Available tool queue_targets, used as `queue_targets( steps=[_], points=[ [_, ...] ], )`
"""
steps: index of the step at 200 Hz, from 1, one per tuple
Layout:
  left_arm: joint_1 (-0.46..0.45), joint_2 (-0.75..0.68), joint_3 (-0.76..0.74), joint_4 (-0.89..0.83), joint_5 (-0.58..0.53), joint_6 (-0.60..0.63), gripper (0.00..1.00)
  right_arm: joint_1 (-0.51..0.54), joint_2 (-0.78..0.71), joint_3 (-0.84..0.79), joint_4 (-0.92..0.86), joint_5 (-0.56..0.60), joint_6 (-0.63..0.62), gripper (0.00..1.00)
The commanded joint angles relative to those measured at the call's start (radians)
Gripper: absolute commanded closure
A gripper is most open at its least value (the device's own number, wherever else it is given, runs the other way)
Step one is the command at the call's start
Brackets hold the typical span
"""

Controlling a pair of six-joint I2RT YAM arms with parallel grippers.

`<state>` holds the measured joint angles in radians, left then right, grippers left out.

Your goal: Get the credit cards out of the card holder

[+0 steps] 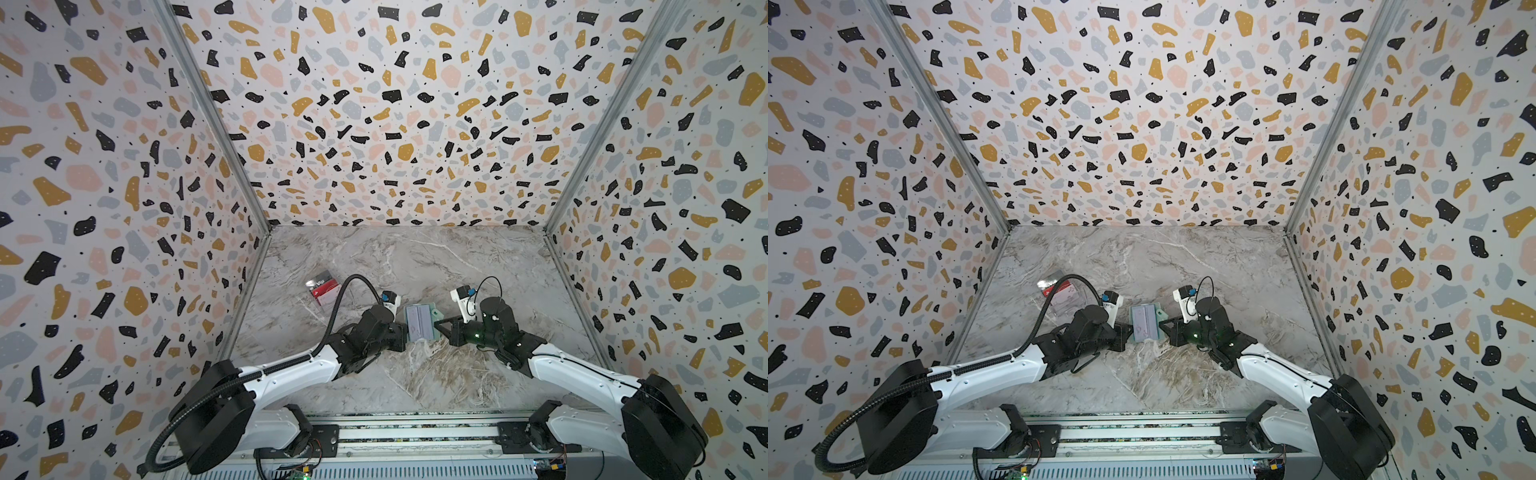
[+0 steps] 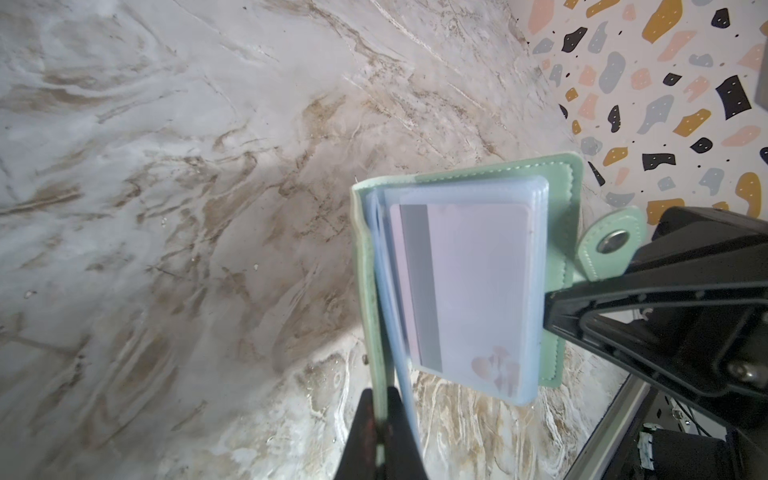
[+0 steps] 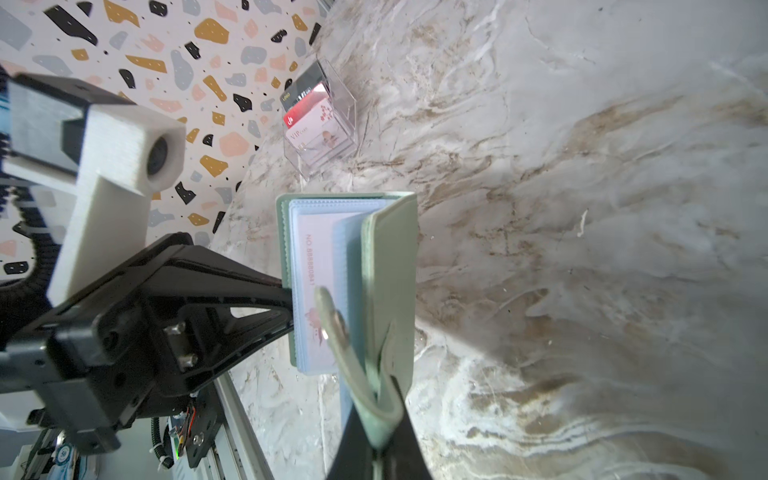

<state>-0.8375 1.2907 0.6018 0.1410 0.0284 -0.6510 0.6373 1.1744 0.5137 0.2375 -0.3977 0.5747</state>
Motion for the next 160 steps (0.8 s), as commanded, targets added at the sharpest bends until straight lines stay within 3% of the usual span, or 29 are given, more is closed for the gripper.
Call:
queue_targets(
  steps=[1,160],
  points=[
    [-0.003,0.011,-0.03,0.074,0.011,-0.013,0.97,0.006,0.021,0.046,-0.024,0.012,-0.013,1.0],
    [-0.004,0.16,-0.146,0.21,-0.006,-0.022,0.97,0.013,0.166,0.05,-0.047,-0.003,0.011,1.0]
  ],
)
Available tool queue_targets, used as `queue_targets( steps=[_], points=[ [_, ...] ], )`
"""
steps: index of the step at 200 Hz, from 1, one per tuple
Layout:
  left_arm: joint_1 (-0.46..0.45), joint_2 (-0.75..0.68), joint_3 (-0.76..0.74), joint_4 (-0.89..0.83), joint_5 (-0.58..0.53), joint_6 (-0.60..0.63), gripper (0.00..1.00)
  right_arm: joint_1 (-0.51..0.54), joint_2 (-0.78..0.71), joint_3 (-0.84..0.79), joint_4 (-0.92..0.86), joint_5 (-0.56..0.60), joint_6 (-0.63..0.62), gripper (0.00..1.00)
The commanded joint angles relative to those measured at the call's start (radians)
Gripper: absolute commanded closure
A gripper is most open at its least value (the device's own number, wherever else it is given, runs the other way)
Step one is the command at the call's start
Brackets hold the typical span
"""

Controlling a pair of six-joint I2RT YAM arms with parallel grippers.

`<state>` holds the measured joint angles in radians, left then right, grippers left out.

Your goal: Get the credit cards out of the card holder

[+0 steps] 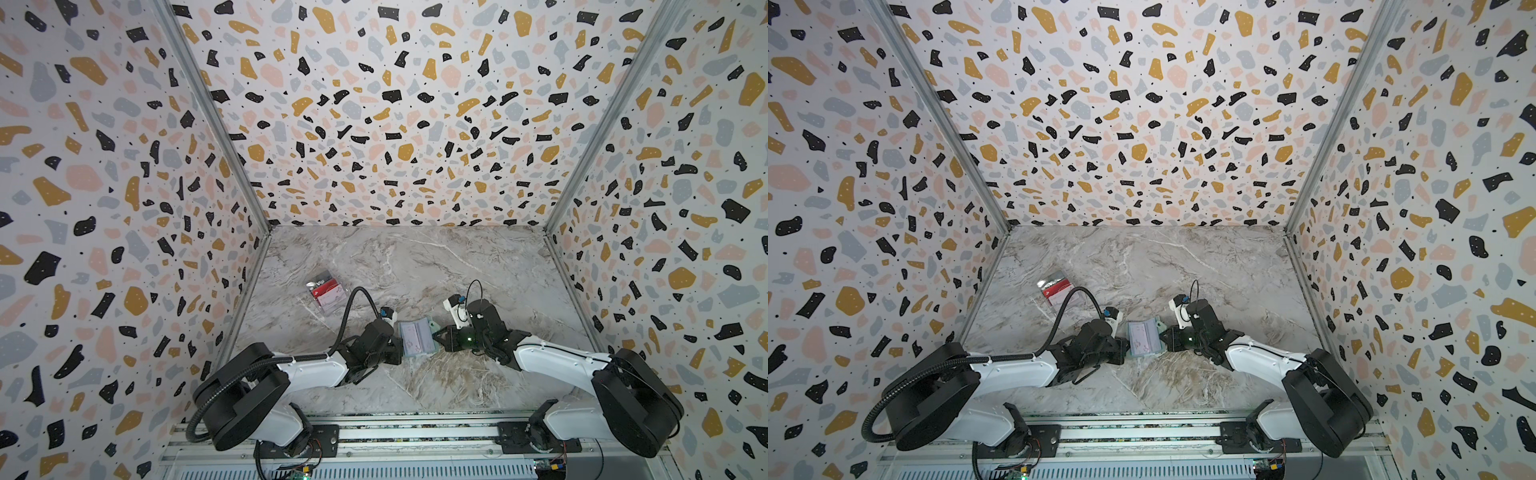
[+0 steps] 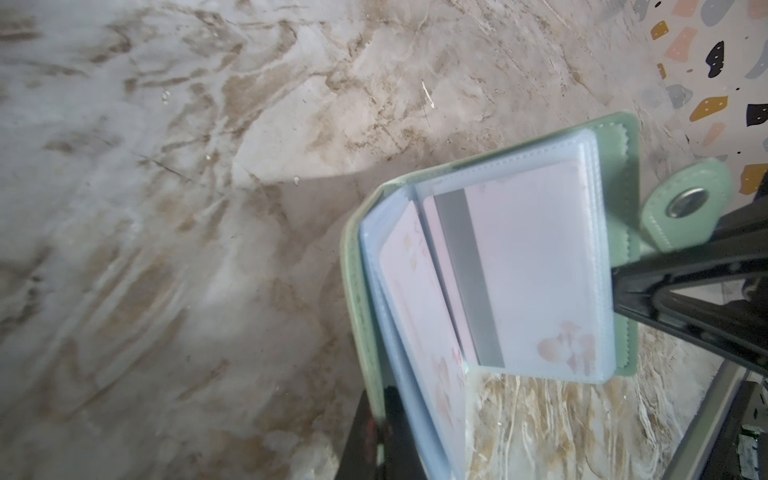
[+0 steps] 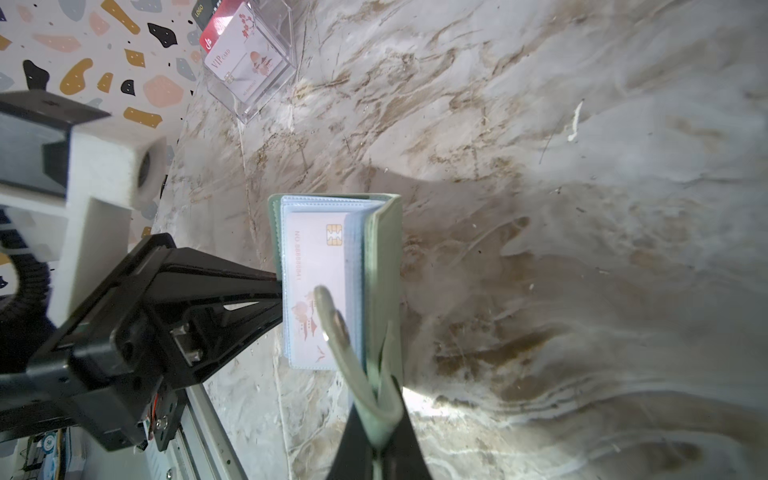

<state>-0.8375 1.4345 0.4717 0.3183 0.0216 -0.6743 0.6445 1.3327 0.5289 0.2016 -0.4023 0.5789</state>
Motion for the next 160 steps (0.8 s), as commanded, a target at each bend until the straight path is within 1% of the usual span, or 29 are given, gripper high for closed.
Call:
queue_targets(
  steps=[1,28,70,80,105,137,151,160],
  points=[
    [-0.004,0.017,-0.016,0.034,0.0,0.002,0.97,0.006,0.008,0.035,-0.011,0.001,0.006,1.0],
    [-0.004,0.03,-0.019,0.036,-0.005,0.006,0.97,0.007,0.014,0.042,-0.01,-0.003,0.006,1.0],
    [-0.004,0.04,-0.026,0.014,-0.041,0.005,0.95,-0.007,0.028,0.037,-0.057,0.058,-0.004,1.0],
    [-0.004,0.04,-0.03,0.01,-0.048,0.006,0.92,-0.011,0.029,0.034,-0.062,0.065,-0.004,0.97],
    [-0.004,0.044,-0.033,0.005,-0.052,0.017,0.85,-0.019,0.034,0.032,-0.086,0.094,-0.007,0.86],
    [-0.005,0.054,-0.03,-0.013,-0.07,0.028,0.8,-0.022,0.047,0.036,-0.118,0.139,-0.017,0.78],
    [-0.003,0.052,-0.032,-0.013,-0.074,0.026,0.73,-0.02,0.051,0.039,-0.14,0.173,-0.018,0.75],
    [-0.004,0.047,-0.033,-0.009,-0.071,0.025,0.7,-0.022,0.051,0.04,-0.15,0.195,-0.018,0.73]
  ],
)
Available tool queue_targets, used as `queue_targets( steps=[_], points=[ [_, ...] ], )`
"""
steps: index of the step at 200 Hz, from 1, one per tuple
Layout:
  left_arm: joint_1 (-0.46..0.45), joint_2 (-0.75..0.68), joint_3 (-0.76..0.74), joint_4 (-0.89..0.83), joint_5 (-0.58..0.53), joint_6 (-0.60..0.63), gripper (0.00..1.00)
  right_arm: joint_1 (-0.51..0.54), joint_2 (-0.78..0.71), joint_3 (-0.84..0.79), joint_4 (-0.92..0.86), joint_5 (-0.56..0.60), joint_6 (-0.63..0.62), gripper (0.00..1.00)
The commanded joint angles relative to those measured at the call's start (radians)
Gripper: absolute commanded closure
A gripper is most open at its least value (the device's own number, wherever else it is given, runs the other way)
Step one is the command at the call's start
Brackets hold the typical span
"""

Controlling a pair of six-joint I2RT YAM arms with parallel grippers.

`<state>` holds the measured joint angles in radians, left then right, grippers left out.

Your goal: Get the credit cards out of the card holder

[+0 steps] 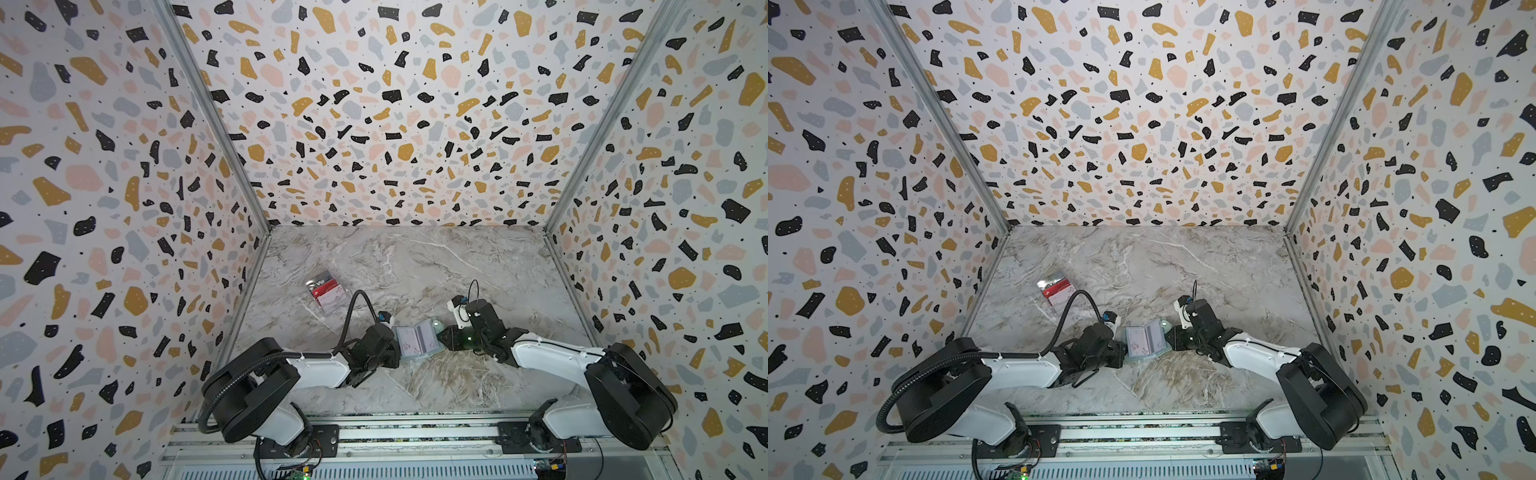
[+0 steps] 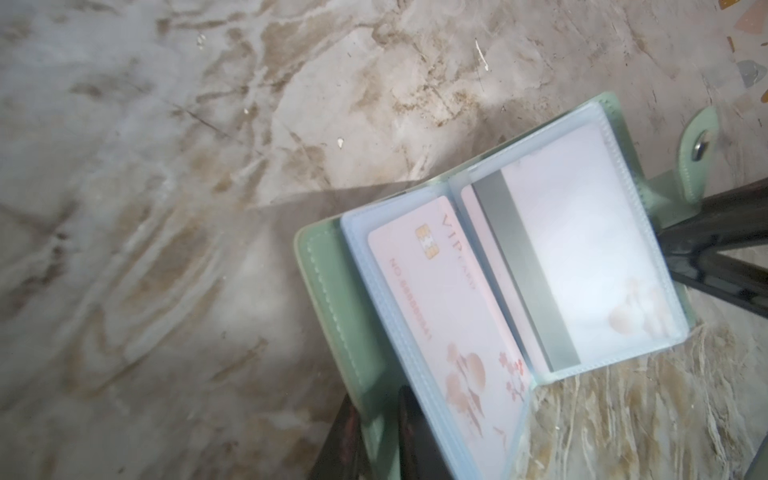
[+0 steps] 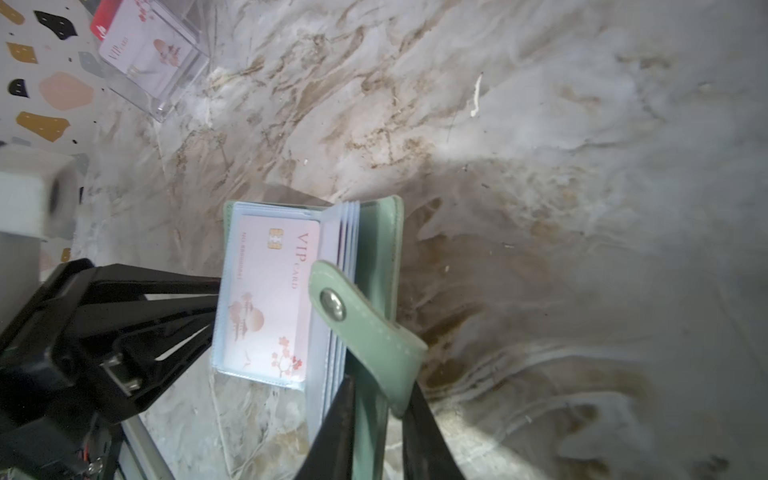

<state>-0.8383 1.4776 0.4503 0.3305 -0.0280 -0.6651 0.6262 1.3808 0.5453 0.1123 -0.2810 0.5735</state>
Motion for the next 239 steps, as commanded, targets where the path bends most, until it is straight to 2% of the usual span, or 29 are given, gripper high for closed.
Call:
queue_targets(
  steps=[1,81,103,140,176,239],
  points=[
    [-0.004,0.003,-0.012,-0.021,-0.021,0.016,0.7,-0.003,0.002,0.024,-0.063,0.075,-0.013,0.73],
    [0.012,-0.087,0.019,-0.141,-0.055,0.035,0.56,0.0,-0.067,0.046,-0.169,0.223,-0.044,0.64],
    [0.019,-0.14,0.044,-0.206,-0.071,0.051,0.54,0.004,-0.11,0.059,-0.174,0.213,-0.071,0.6],
    [0.034,-0.215,0.069,-0.245,-0.047,0.074,0.52,0.015,-0.162,0.063,-0.131,0.153,-0.098,0.46],
    [0.035,-0.21,0.068,-0.161,0.072,0.116,0.59,0.02,-0.155,0.06,-0.073,0.063,-0.072,0.41],
    [0.034,-0.109,0.071,-0.087,0.117,0.121,0.72,0.021,-0.087,0.05,-0.006,-0.027,-0.031,0.38]
  ],
)
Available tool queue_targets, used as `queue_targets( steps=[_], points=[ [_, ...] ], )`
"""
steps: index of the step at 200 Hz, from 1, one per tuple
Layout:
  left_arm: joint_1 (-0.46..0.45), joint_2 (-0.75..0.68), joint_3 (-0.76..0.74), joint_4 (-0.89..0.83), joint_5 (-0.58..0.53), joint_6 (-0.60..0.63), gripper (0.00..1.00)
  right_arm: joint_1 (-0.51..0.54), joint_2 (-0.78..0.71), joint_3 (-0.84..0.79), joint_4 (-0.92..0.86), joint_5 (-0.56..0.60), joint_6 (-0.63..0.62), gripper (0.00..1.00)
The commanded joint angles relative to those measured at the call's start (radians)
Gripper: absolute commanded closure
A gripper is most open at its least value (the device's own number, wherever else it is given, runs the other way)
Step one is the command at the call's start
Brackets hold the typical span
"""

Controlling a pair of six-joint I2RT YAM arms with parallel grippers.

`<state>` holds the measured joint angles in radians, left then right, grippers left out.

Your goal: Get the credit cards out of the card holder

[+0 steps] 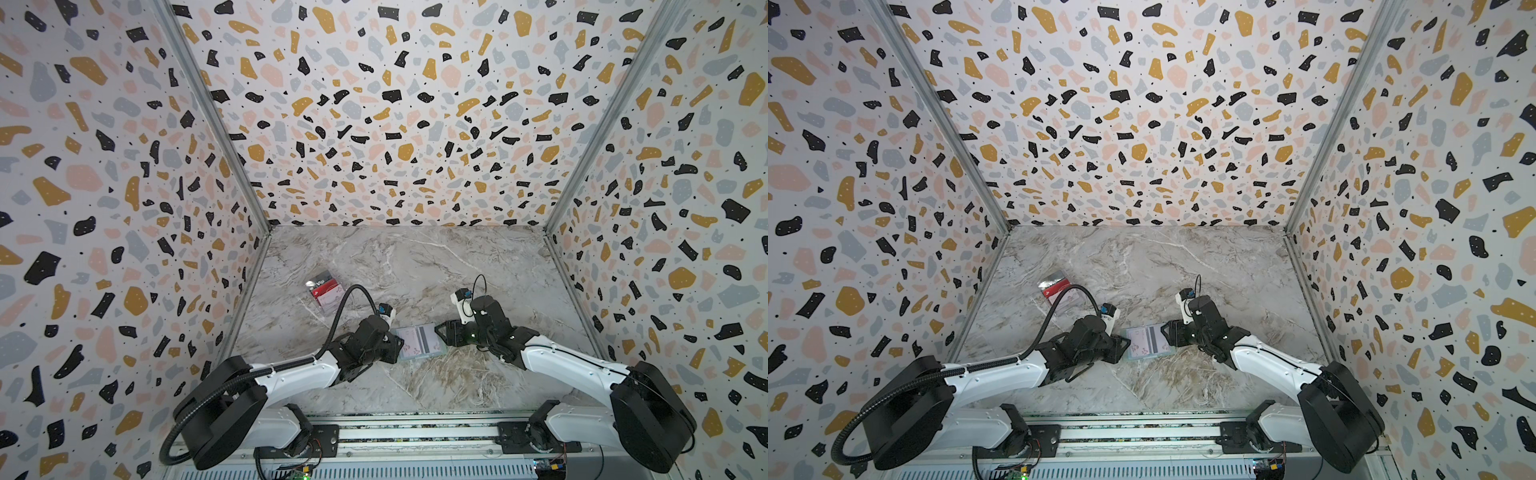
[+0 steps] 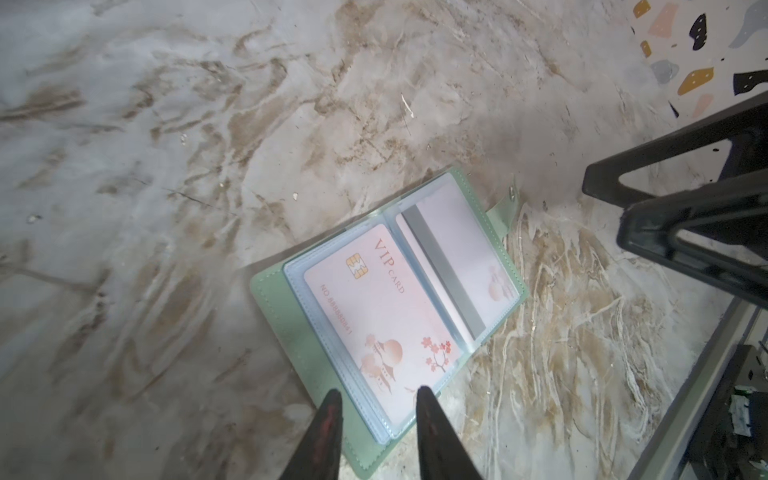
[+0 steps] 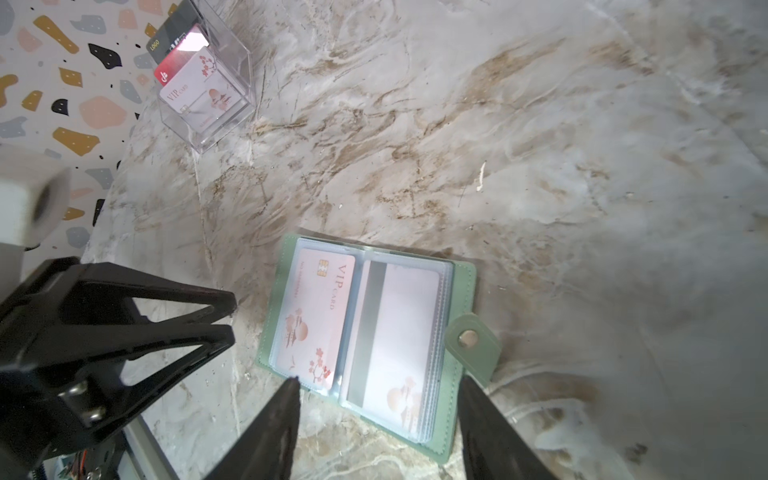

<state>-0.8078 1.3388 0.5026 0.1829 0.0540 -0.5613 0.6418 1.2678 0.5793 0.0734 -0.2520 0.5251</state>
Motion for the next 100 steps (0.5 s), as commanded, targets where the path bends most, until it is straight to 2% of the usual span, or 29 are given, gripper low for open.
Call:
queue_targets(
  steps=[1,33,54,100],
  points=[
    [0.004,0.032,0.019,0.062,0.035,0.017,0.72,0.006,0.028,0.016,0.033,-0.057,0.019,0.38],
    [0.004,0.077,0.025,0.061,0.03,0.018,0.81,0.007,0.084,0.029,0.029,-0.075,0.023,0.37],
    [0.004,0.076,0.017,0.061,-0.017,-0.009,0.88,0.009,0.117,0.031,0.033,-0.075,0.029,0.37],
    [0.004,0.092,0.0,0.102,-0.006,-0.023,0.9,0.008,0.161,0.032,0.047,-0.075,0.039,0.38]
  ],
)
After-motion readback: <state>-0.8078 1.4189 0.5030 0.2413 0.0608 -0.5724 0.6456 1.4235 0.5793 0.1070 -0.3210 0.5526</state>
